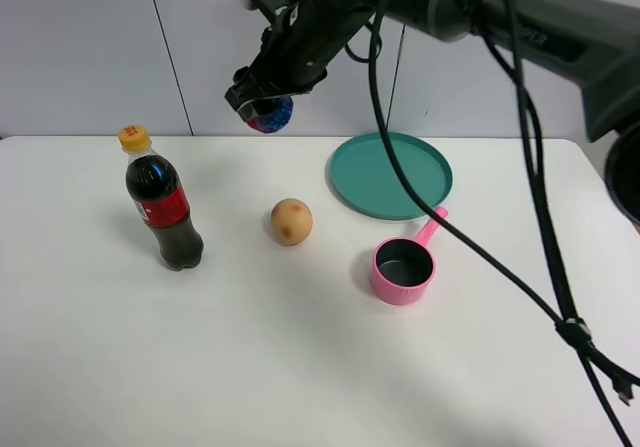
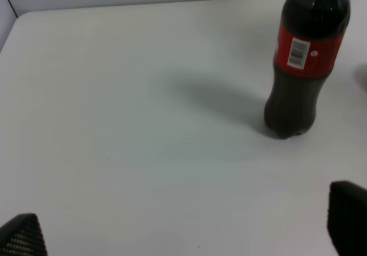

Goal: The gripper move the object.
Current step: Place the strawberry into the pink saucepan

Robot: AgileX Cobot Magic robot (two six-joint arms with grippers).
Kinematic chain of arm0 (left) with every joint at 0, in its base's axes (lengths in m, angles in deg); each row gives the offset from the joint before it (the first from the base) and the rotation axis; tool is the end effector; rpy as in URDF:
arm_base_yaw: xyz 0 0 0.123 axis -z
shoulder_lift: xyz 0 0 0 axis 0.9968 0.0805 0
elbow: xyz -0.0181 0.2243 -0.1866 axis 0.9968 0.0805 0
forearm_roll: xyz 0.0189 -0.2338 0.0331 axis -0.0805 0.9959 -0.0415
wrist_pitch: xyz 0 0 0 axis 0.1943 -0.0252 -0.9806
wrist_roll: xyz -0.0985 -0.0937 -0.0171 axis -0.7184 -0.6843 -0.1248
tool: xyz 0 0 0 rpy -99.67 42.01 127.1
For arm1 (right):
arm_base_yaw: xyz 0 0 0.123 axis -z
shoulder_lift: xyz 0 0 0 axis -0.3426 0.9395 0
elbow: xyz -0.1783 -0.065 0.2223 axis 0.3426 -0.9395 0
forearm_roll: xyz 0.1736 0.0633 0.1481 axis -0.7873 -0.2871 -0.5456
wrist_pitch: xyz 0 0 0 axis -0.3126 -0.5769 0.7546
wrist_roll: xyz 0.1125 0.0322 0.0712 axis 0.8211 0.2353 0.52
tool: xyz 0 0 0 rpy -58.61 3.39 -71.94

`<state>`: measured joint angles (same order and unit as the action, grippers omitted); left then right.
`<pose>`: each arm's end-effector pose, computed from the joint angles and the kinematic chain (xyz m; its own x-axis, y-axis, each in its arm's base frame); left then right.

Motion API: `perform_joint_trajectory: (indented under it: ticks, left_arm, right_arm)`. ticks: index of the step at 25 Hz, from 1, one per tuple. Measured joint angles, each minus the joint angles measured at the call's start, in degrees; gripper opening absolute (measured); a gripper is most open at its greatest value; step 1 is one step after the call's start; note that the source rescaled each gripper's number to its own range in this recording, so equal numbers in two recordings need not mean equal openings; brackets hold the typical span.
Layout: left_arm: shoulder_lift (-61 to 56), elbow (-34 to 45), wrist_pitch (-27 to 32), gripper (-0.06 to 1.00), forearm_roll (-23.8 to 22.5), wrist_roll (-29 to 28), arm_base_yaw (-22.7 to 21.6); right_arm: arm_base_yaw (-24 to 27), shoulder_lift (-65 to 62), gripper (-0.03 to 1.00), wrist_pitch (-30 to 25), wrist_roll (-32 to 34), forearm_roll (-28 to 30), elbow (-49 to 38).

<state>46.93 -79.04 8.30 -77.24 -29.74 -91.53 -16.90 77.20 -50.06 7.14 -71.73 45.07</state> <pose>0.0149 -0.0019 0.2534 -0.4334 0.0071 -0.9012 -0.0608 0.9975 0.0371 0.3849 0.3075 0.2760 -0.4821 -0.6292 -0.6096 -0.7700 0.6363 -0.0477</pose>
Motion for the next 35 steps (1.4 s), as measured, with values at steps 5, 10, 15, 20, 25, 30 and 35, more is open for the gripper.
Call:
perform_joint_trajectory:
  ticks: [5, 10, 15, 20, 25, 30, 35]
  left_arm:
    - [0.0, 0.0, 0.0, 1.00, 0.0, 0.0, 0.0]
    - [0.0, 0.0, 0.0, 1.00, 0.0, 0.0, 0.0]
    - [0.0, 0.0, 0.0, 1.00, 0.0, 0.0, 0.0]
    - [0.0, 0.0, 0.0, 1.00, 0.0, 0.0, 0.0]
    - [0.0, 0.0, 0.0, 1.00, 0.0, 0.0, 0.0]
    - [0.0, 0.0, 0.0, 1.00, 0.0, 0.0, 0.0]
    - [0.0, 0.0, 0.0, 1.00, 0.0, 0.0, 0.0]
  right_arm:
    - [0.0, -5.1, 0.00, -15.0, 4.5, 3.8, 0.0]
    - [0.0, -8.6, 0.00, -15.4, 7.7, 4.8, -4.5]
    - [0.0, -12.8, 0.00, -15.9, 8.0, 5.3, -15.8]
    - [0.0, -18.3, 0.00, -16.0, 8.0, 6.9, -28.7]
    - [0.0, -23.6, 0.00, -12.4, 8.0, 8.0, -39.1]
    - [1.3, -27.4, 0.00, -2.9, 8.0, 10.9, -48.7]
    - [4.4, -29.5, 0.00, 10.5, 8.0, 10.9, -57.7]
